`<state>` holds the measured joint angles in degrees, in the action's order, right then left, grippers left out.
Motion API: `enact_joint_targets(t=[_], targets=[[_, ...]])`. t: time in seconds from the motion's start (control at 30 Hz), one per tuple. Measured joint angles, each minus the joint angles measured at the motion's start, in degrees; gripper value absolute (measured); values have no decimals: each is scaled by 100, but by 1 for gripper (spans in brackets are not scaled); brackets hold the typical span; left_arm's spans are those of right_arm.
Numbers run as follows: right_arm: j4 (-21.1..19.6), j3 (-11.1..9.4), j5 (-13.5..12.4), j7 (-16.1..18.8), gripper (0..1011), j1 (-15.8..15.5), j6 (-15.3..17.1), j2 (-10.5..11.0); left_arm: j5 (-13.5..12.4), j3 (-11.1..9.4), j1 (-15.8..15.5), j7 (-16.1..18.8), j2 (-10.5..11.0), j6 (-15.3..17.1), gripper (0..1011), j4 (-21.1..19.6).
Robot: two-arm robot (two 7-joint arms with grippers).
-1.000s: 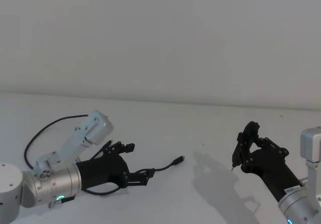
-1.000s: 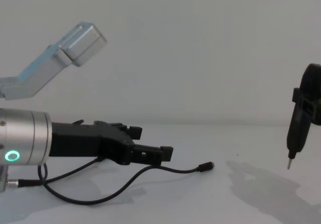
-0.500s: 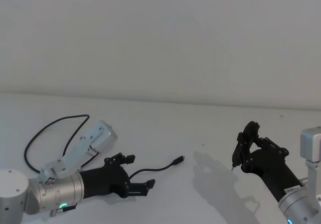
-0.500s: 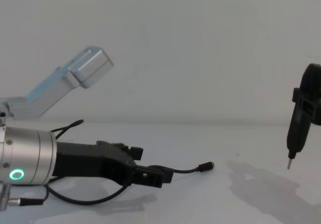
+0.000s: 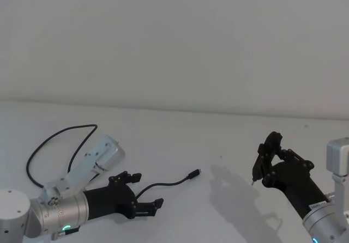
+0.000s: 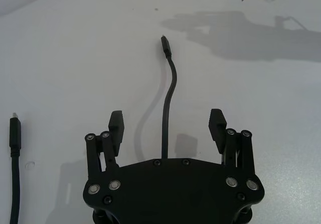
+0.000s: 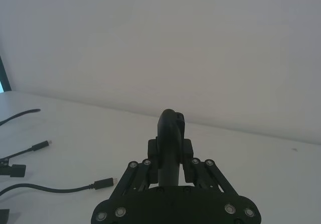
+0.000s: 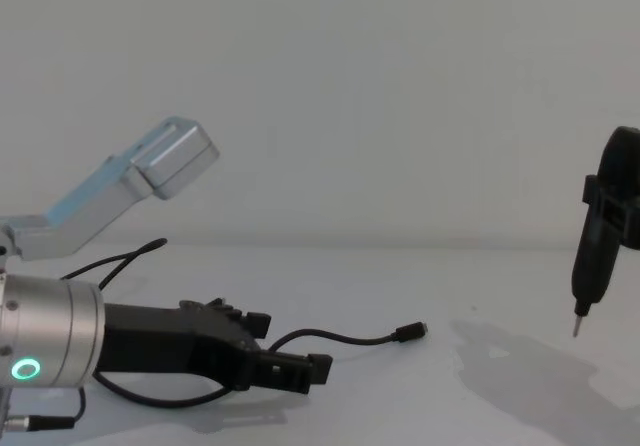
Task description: Pick up the data cable with the one hand.
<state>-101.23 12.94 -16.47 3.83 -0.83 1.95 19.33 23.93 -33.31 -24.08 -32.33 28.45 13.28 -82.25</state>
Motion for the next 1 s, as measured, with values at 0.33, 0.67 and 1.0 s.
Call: enact_joint_targets(t=[0.33,0.67,1.0], targets=[[0,0,0,0,275,0,0,0,-9,11,25,44,4,13,777,18],[72,20,-24,84,274,102,19,-38,-15,15,33,60,5,18,483,24],[391,199,-40,296,274,495,49,-219,-15,18,38,69,5,21,150,29]])
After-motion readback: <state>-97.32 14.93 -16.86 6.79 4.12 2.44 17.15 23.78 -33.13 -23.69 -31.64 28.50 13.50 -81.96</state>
